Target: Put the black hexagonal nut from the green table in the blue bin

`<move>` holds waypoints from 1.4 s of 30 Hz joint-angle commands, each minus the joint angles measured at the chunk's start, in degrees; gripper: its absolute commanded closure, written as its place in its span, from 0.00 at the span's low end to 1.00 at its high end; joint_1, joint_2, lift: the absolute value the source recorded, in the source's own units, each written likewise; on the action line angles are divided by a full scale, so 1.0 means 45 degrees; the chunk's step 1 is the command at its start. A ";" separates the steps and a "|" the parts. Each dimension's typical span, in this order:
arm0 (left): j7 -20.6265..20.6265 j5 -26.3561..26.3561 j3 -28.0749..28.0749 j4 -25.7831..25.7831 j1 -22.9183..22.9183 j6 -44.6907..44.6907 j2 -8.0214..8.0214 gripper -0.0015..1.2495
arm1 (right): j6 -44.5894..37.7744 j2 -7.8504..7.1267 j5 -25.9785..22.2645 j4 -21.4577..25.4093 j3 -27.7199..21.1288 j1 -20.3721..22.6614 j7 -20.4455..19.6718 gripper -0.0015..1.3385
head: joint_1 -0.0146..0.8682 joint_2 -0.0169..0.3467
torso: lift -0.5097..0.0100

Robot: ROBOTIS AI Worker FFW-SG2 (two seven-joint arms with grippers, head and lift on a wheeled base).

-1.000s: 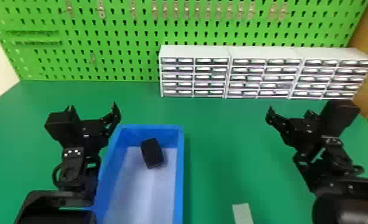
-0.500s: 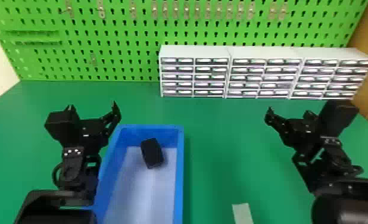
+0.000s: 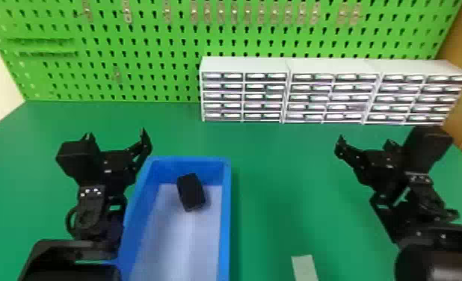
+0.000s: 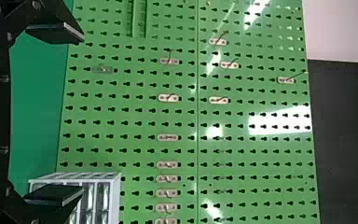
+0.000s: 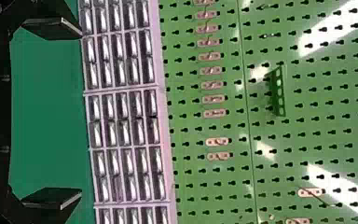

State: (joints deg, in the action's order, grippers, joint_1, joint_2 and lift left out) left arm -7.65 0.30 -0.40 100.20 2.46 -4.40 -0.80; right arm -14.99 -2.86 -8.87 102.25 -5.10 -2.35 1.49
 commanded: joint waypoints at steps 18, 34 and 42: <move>0.0000 0.0168 0.0031 0.0037 0.0078 0.0000 0.0001 0.11 | -0.0048 -0.0009 0.0193 0.0189 0.0000 0.0229 0.0000 0.09 | 0.76 0.20 | 0.80; 0.0000 0.0031 -0.0009 0.0037 0.0137 0.0000 0.0001 0.11 | -0.0106 -0.0087 0.0291 0.0189 0.0058 0.0249 0.0000 0.09 | 0.76 0.20 | 0.80; 0.0000 0.0031 -0.0028 0.0037 0.0137 0.0000 -0.0018 0.11 | -0.0106 -0.0126 0.0311 0.0189 0.0019 0.0229 0.0000 0.09 | 0.76 0.20 | 0.80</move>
State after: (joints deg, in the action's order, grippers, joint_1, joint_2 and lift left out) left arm -7.65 0.44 -0.46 100.38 3.07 -4.39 -0.81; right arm -15.47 -3.39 -7.47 103.10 -4.88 -1.31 1.49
